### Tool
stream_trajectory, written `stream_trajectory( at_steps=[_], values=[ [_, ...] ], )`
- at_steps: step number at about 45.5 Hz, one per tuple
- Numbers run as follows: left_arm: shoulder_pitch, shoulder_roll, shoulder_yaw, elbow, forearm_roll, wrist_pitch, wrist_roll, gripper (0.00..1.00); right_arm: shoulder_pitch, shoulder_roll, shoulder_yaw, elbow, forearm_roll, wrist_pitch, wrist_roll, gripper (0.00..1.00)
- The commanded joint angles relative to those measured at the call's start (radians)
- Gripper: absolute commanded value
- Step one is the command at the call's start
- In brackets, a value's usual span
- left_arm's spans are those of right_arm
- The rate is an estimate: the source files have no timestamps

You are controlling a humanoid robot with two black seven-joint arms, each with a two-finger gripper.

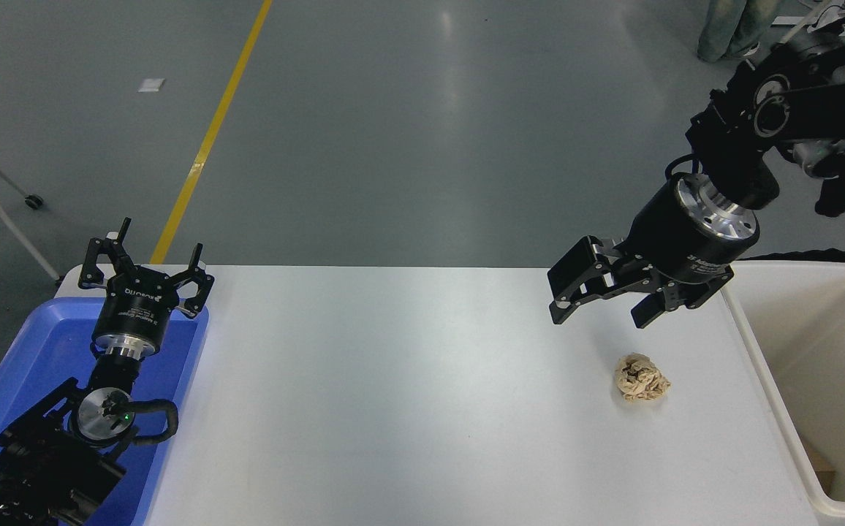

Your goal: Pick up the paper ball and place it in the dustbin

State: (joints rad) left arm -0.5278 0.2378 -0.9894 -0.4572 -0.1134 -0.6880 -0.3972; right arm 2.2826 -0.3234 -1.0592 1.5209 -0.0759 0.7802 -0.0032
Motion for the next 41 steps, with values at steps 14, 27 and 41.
stream_trajectory(
  at_steps=[14,27,41],
  values=[
    [0.0,0.0,-0.002,0.0,-0.002,0.001,-0.002,1.0,-0.185,0.026,0.008,-0.116,-0.059,-0.027,-0.001,1.0],
    [0.0,0.0,-0.002,0.0,-0.002,0.001,-0.002,1.0,-0.472,0.014,0.013,-0.289,-0.31,-0.274,0.009,1.0],
    [0.0,0.0,-0.002,0.0,-0.002,0.001,-0.002,1.0,-0.793,-0.029,0.065,-0.56,-0.473,-0.394,0.011,1.0]
  ],
)
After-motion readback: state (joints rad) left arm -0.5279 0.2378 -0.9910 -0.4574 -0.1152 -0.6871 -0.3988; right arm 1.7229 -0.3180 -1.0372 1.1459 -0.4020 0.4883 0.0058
